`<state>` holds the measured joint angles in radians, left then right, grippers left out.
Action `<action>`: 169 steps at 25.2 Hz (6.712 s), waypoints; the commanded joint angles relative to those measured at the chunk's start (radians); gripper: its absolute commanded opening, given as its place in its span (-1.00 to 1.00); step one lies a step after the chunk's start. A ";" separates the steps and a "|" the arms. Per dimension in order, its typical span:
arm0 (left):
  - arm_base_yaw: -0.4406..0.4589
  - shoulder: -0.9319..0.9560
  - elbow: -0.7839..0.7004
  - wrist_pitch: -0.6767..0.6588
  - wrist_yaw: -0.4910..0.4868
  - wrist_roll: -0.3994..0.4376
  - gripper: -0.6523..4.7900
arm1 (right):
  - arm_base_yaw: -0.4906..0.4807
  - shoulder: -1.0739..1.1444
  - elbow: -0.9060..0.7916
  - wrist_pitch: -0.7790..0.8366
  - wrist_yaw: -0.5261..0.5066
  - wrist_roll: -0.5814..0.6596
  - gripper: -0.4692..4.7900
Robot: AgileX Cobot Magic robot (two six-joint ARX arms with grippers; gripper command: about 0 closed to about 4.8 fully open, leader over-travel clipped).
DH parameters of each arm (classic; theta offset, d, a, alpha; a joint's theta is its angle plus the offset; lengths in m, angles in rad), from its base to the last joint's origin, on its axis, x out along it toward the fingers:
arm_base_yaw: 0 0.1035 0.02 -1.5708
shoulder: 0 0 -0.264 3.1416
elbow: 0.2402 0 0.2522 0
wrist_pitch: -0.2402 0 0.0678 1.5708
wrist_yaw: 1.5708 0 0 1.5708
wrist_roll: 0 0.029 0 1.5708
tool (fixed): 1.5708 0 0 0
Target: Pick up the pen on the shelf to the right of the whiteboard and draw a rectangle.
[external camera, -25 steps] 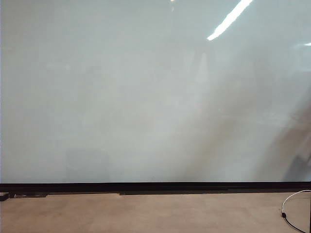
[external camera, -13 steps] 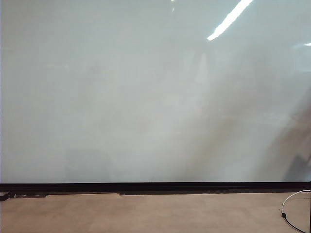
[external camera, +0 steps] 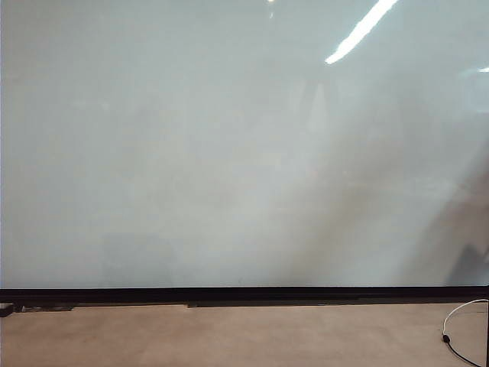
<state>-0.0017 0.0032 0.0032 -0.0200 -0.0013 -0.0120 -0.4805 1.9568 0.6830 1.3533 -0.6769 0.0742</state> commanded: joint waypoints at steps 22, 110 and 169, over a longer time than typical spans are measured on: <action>0.000 0.000 0.003 0.006 0.002 0.004 -0.78 | -0.029 -0.039 0.000 0.037 0.073 0.011 -0.84; 0.000 0.000 0.003 0.006 0.005 0.004 -0.78 | 0.845 -0.801 -0.119 -1.046 0.404 -0.493 -0.84; 0.000 0.000 0.003 0.006 0.005 0.004 -0.78 | 0.919 -0.533 0.106 -0.972 0.438 -0.591 -0.84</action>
<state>-0.0017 0.0029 0.0036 -0.0200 -0.0006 -0.0124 0.4381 1.4361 0.7826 0.3492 -0.2478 -0.5182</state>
